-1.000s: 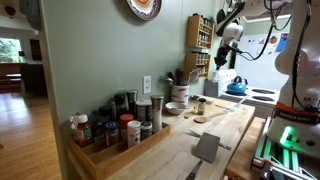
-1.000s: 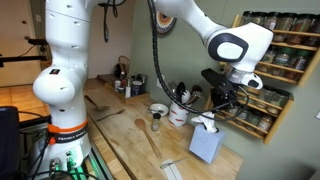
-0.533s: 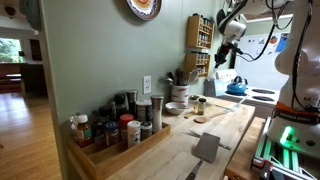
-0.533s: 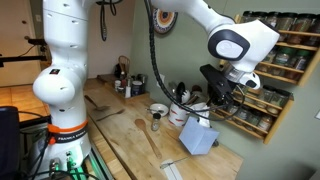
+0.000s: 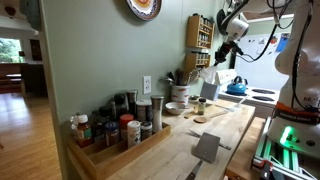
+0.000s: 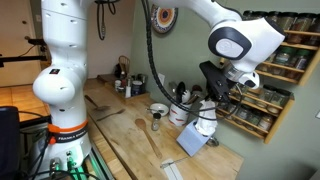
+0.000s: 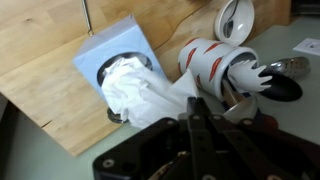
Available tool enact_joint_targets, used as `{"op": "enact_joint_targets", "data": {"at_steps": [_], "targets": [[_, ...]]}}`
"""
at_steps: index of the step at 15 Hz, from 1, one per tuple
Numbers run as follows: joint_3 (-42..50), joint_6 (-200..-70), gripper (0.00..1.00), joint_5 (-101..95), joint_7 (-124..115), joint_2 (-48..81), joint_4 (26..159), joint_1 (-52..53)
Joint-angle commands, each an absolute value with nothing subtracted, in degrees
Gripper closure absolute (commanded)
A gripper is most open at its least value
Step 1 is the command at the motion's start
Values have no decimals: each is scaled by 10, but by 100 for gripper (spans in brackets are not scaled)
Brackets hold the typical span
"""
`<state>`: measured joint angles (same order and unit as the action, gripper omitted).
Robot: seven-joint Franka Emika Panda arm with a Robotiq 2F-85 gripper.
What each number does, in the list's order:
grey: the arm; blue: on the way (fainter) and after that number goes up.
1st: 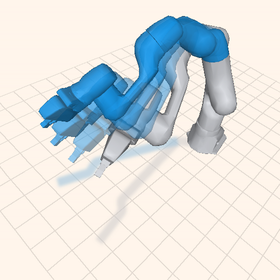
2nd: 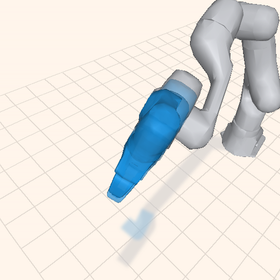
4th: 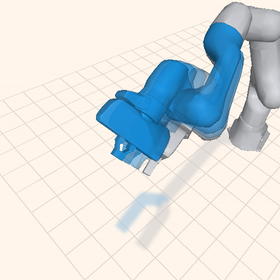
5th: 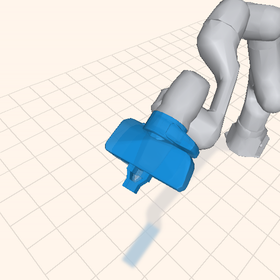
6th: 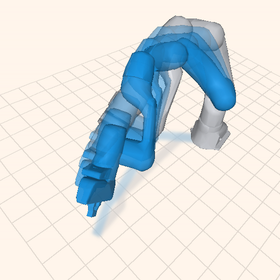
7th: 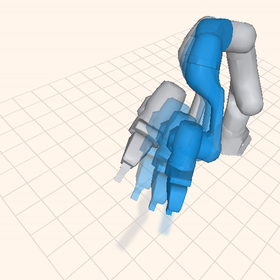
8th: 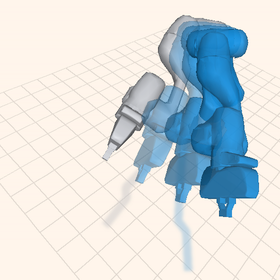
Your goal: Pick up one sheet of tissue from the blue tissue box and put it on the kitchen counter
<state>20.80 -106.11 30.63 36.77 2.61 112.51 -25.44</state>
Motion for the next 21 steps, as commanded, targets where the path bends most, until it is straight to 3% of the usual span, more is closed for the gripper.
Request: {"op": "enact_joint_targets", "data": {"at_steps": [1,2,3,4,9,10,11,12,13,14,15,16,17,21], "targets": [[216,-1058,100,319,368,20,1131,-253],[216,-1133,100,280,331,17,1143,-247],[217,-1045,100,336,381,22,1126,-255],[216,-1094,100,308,349,20,1135,-250],[221,-1063,100,348,383,-11,1141,-254],[220,-1114,100,312,353,-22,1153,-248],[224,-1056,100,352,396,-29,1144,-253],[221,-1149,100,299,341,-39,1161,-246],[228,-1075,100,341,387,-43,1148,-249],[224,-1145,100,301,344,-50,1161,-245],[233,-1064,100,353,397,-55,1150,-245],[228,-1119,100,320,358,-60,1161,-242],[235,-1066,100,349,392,-62,1152,-240],[228,-1106,100,316,354,-60,1163,-232]]}}
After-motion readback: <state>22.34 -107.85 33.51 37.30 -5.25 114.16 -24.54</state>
